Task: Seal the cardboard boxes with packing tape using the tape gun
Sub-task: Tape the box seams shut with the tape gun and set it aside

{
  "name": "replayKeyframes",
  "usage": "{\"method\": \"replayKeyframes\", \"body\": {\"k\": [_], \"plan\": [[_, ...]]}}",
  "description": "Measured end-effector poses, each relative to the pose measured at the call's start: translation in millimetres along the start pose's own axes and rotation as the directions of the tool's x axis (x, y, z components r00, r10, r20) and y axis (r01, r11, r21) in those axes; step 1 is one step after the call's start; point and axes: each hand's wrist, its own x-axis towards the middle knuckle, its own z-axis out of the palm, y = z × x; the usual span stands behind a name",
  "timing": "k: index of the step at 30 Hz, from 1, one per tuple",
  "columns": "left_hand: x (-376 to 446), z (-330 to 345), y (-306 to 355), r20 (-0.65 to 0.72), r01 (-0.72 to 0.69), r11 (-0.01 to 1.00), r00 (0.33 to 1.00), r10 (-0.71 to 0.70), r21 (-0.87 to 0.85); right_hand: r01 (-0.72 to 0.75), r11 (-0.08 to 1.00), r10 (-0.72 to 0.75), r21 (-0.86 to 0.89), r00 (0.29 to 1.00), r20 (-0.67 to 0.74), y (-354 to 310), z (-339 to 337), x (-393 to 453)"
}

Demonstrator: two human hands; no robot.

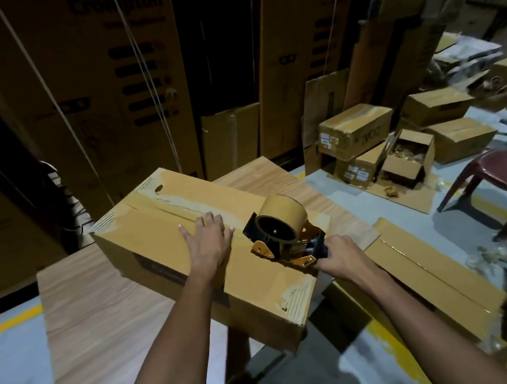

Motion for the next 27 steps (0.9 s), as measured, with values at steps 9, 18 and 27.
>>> {"method": "replayKeyframes", "body": {"k": [9,18,27], "plan": [[-29,15,60,0.138,-0.027,1.0,0.99,0.025,0.012,0.054,0.993,-0.055,0.108,0.999,0.001,15,2,5],[-30,16,70,0.156,0.043,0.999,0.987,-0.048,0.033,0.091,0.995,-0.091,0.045,0.996,-0.006,59,5,-11],[-57,26,97,0.179,0.023,0.996,0.983,-0.038,0.086,0.092,0.987,-0.096,0.129,0.995,0.019,65,10,-10]]}}
